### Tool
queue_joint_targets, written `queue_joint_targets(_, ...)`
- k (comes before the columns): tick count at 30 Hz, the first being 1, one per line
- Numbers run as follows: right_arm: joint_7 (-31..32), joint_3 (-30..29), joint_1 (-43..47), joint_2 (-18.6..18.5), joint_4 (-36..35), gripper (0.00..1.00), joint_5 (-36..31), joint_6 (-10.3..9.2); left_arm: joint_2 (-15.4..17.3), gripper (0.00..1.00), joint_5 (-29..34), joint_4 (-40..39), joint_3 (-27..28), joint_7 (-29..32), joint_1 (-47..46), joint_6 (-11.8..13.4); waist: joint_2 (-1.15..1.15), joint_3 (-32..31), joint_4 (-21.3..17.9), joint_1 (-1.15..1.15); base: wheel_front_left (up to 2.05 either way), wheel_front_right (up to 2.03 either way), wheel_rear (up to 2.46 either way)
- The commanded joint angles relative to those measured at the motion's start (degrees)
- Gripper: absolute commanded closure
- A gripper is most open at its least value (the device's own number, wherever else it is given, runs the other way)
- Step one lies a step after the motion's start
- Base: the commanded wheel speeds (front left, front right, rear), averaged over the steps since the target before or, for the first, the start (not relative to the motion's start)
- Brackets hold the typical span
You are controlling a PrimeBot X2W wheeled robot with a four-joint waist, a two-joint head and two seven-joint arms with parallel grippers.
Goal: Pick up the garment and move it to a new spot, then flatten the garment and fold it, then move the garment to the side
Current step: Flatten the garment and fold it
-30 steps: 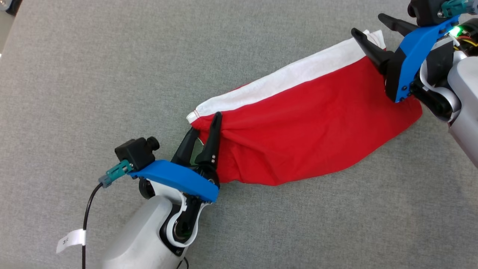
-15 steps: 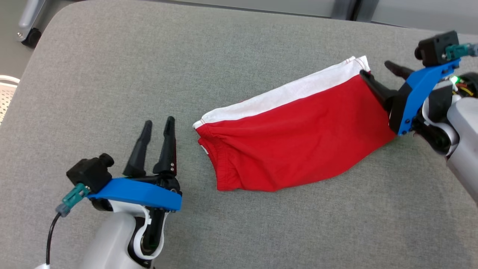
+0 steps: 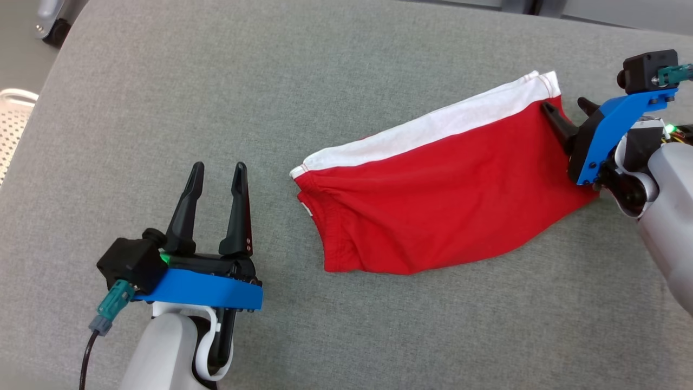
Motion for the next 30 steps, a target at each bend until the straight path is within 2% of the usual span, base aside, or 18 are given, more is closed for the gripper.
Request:
queue_joint_targets(1, 0.2, -0.4, -0.9, 1.1, 2.0, 0.00, -0.9, 0.01, -0.4, 0.00, 0.9, 0.0, 0.4, -0.2, 0.5, -0.3, 0.01, 0.6, 0.5, 0.00, 0.00, 0.00, 0.00)
queue_joint_targets(7, 1.9, -0.8, -2.0, 5.7, 9.7, 0.00, -3.9, 0.04, -1.3, 0.00, 1.6, -0.1, 0.2, -0.2, 0.7, -0.6, 0.01, 1.6, 1.7, 0.00, 0.00, 0.00, 0.00)
queue_joint_targets(11, 4.7, 0.4, -0.5, 9.4, 11.3, 0.00, -4.7, 0.36, -1.4, 0.00, 1.2, 0.0, -0.5, -0.2, 0.9, -0.6, 0.01, 1.6, 2.1, 0.00, 0.00, 0.00, 0.00)
queue_joint_targets(12, 5.0, 0.8, -0.1, 9.8, 11.3, 0.77, -5.0, 0.36, -1.5, 0.00, 1.1, -0.1, -0.6, -0.2, 1.0, -0.6, 0.01, 1.6, 2.2, 0.00, 0.00, 0.00, 0.00)
queue_joint_targets(13, 4.9, 1.0, 0.2, 10.0, 11.2, 1.00, -5.1, 0.36, -1.5, 0.00, 0.8, -0.1, -0.7, -0.2, 1.0, -0.6, 0.01, 1.5, 2.2, 0.00, 0.00, 0.00, 0.00)
queue_joint_targets(15, 4.9, 1.4, 1.0, 10.0, 11.1, 1.00, -5.7, 0.36, -1.5, 0.00, 0.5, 0.0, -0.8, -0.2, 1.1, -0.6, 0.01, 1.3, 2.1, 0.00, 0.00, 0.00, 0.00)
queue_joint_targets(21, -1.9, -0.8, -0.5, 7.0, 12.2, 1.00, -6.4, -0.03, -0.8, 0.00, 0.1, 0.3, -0.7, -0.2, 1.4, -0.6, 0.01, -0.1, 1.1, 0.00, 0.00, 0.00, 0.00)
queue_joint_targets(30, -10.6, -4.5, 1.5, 2.0, 13.7, 1.00, -7.1, -0.01, 0.1, 0.00, 0.4, 0.2, -0.2, -0.2, 3.1, -0.5, 0.01, -4.0, -2.8, 0.00, 0.00, 0.00, 0.00)
